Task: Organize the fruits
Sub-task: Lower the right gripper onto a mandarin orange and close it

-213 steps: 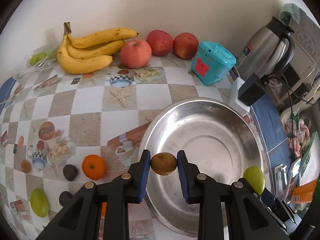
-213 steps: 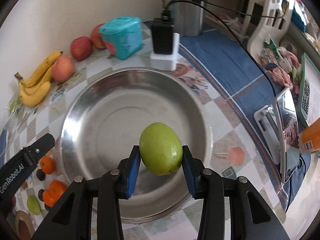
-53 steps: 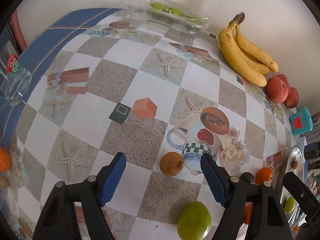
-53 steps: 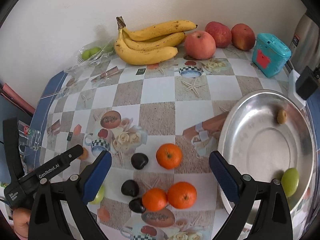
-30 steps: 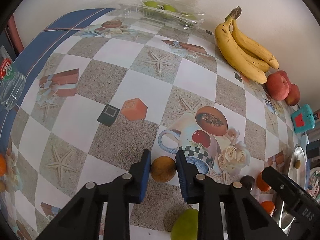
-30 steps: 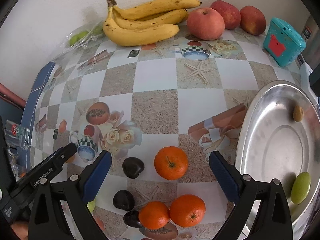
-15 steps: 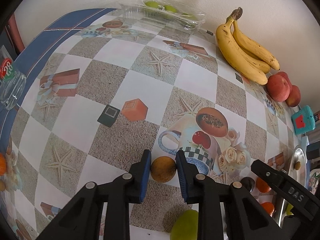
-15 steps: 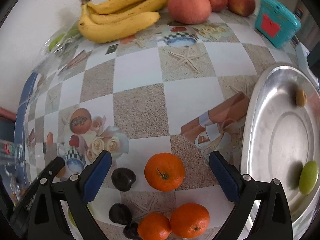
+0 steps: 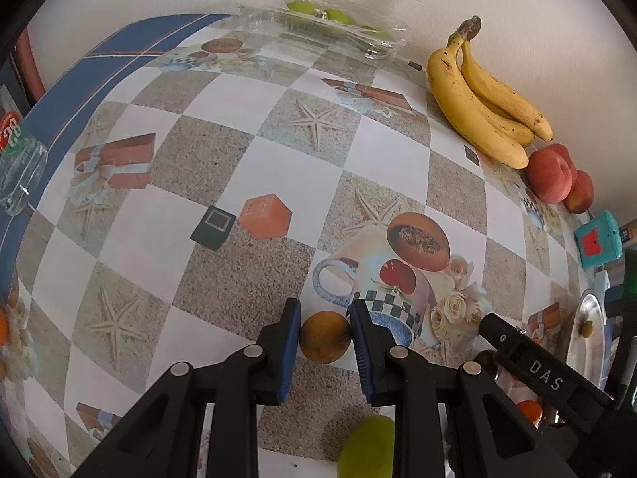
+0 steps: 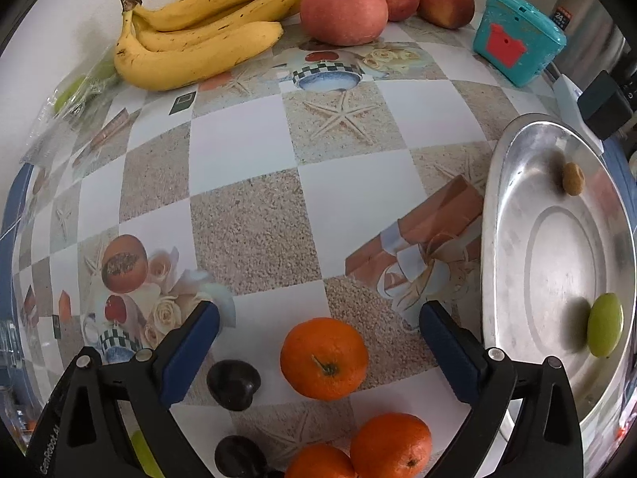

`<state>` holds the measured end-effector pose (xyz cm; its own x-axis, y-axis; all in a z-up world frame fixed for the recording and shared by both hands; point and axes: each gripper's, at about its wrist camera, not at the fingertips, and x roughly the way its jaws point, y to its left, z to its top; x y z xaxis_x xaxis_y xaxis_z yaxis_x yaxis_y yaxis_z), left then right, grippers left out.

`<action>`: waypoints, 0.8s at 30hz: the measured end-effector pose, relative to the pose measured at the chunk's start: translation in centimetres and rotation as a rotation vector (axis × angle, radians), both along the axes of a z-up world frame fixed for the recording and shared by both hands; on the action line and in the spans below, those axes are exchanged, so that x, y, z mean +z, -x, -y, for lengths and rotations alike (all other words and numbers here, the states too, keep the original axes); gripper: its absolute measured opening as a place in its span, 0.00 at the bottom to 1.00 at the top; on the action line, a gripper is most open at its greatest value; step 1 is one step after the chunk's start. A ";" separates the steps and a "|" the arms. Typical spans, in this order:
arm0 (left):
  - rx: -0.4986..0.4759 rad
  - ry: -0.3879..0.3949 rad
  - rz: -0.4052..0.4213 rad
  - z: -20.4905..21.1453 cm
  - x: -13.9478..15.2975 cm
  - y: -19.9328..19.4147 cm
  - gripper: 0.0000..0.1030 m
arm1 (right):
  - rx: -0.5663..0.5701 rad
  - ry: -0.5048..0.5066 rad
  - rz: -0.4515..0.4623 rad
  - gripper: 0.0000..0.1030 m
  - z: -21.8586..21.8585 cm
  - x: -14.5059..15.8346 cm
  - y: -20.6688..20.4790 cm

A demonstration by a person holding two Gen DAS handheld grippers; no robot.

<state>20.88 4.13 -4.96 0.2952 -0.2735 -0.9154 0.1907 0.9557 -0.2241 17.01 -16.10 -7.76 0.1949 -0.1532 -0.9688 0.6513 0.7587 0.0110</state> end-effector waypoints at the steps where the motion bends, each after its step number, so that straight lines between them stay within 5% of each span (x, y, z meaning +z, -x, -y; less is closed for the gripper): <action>1: -0.002 -0.001 0.002 0.1 0.0 0.0 0.27 | 0.012 0.013 -0.018 1.00 -0.2 -0.1 -0.1; 10: -0.003 0.025 -0.008 -0.1 -0.1 0.0 0.27 | 0.043 -0.037 -0.082 1.00 0.1 -0.9 -1.2; 20: -0.001 0.035 -0.010 -0.2 -0.1 -0.1 0.27 | 0.024 -0.021 -0.027 1.00 0.2 -0.6 -0.5; 22: -0.002 0.035 -0.010 -0.2 -0.1 -0.1 0.27 | -0.001 -0.027 -0.011 0.97 0.4 -0.4 0.0; 24: -0.004 0.033 -0.008 -0.1 -0.1 -0.1 0.27 | -0.017 -0.013 -0.005 0.84 0.4 0.1 0.5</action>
<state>20.98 4.24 -5.02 0.2863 -0.3045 -0.9085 0.1926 0.9471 -0.2567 16.48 -16.53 -7.70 0.1872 -0.1437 -0.9718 0.6639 0.7476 0.0173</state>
